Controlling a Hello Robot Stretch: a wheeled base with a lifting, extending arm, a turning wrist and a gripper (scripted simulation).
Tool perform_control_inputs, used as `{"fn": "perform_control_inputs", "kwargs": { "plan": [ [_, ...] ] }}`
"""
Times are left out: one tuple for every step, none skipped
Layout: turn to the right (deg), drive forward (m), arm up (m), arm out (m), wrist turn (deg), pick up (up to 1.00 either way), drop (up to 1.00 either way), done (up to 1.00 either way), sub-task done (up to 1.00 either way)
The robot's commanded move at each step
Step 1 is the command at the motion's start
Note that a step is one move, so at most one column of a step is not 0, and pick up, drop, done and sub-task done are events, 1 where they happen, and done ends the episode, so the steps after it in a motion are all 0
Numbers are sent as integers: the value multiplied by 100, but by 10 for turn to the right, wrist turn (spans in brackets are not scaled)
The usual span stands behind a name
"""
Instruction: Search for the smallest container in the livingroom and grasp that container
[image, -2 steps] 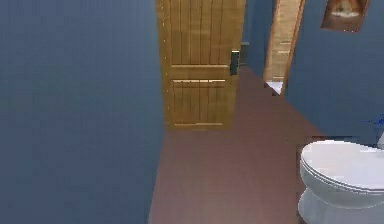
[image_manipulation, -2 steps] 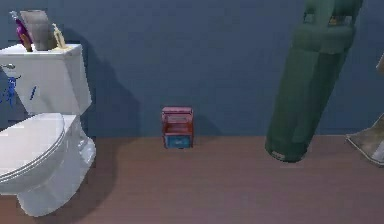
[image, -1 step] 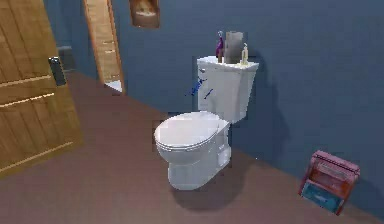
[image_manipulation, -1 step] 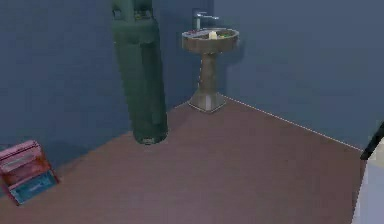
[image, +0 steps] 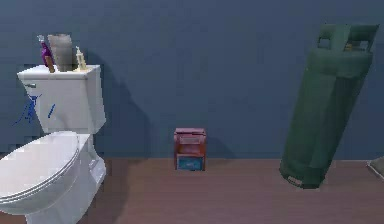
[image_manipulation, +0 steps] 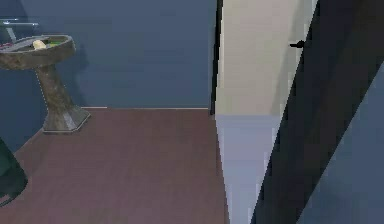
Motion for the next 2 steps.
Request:
{"fn": "perform_control_inputs", "kwargs": {
  "plan": [
    [0, 25, 0, 0, 0, 0, 0, 0, 0],
    [-450, 0, 0, 0, 0, 0, 0, 0, 0]
  ]
}}
